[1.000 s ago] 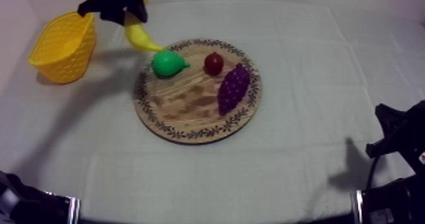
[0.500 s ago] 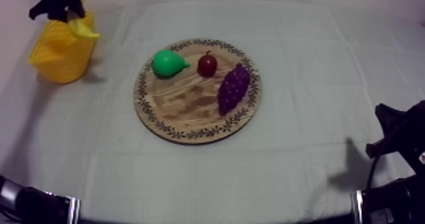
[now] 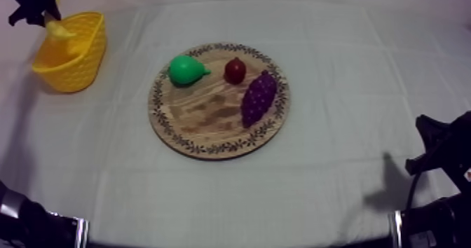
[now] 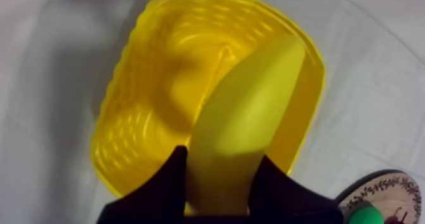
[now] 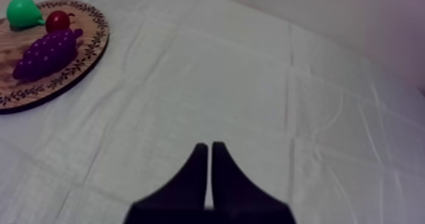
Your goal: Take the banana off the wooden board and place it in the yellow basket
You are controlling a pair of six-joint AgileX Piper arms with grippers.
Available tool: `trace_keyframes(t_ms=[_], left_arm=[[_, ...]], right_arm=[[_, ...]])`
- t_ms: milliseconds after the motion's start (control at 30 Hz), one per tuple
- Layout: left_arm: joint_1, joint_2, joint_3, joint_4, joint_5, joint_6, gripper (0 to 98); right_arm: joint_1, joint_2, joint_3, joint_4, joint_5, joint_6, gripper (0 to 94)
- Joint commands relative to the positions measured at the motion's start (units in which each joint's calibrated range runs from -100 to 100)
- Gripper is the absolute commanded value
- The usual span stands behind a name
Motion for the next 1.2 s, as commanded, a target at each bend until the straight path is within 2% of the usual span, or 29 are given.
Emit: trace_keyframes(t_ms=[0, 100, 400, 600, 733, 900, 1167], left_arm=[[-0.29, 1.25, -1.38, -0.02, -0.02, -0.13, 29.4], [-0.56, 2.81, -2.09, -0.03, -0.55, -0.4, 34.2], [-0.72, 4.75, -0.8, 1.05, -3.87, -1.62, 56.6], [-0.37, 4.35, -0.32, 1.15, -4.42, -1.42, 61.7], [-0.08, 2.58, 1.84, 0.97, -5.12, -0.59, 59.1], [0.42, -1.81, 6.13, 1.07, -6.39, 0.41, 45.4], [1.27, -13.95, 19.73, 1.98, -13.79, 0.11, 28.6]], right_arm=[[-0.02, -0.01, 0.04, 0.0, -0.01, 0.01, 0.4], [-0.02, -0.01, 0.04, 0.0, -0.01, 0.01, 0.4], [-0.02, -0.01, 0.04, 0.0, -0.01, 0.01, 0.4], [-0.02, -0.01, 0.04, 0.0, -0.01, 0.01, 0.4], [-0.04, -0.01, 0.04, 0.0, -0.01, 0.01, 0.4], [-0.09, -0.01, 0.04, 0.0, -0.01, 0.01, 0.4], [-0.1, -0.01, 0.04, 0.0, -0.01, 0.01, 0.4]])
